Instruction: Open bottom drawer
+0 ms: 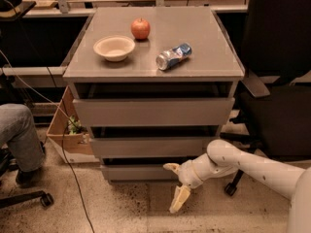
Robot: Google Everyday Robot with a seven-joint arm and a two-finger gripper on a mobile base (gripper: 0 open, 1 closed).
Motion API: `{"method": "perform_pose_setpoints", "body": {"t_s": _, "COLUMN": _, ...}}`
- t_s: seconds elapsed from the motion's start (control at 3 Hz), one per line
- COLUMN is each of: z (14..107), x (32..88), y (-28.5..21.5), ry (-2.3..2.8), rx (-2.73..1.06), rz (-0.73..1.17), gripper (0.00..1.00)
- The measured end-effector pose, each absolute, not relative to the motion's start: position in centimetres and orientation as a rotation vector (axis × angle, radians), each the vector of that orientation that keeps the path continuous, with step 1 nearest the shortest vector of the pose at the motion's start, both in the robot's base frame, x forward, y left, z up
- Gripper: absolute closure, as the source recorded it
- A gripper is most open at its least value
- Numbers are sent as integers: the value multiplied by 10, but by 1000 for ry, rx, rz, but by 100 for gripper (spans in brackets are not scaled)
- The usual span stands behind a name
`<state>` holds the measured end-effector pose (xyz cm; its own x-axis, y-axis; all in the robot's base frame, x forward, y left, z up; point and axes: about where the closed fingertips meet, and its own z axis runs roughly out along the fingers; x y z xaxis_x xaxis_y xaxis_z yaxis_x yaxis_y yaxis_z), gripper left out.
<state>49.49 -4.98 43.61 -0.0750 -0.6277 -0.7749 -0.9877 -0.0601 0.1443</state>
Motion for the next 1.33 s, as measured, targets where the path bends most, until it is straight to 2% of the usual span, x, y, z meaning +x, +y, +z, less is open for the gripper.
{"method": "perform_pose_setpoints", "body": {"t_s": 0.67, "z": 433, "x": 495, "y": -48, "ry": 1746, "rx": -1711, "rz": 972, "gripper": 0}}
{"method": "perform_pose_setpoints", "body": {"t_s": 1.33, "z": 363, "x": 545, "y": -62, "ry": 1857, "rx": -1593, "rz": 846, "gripper": 0}}
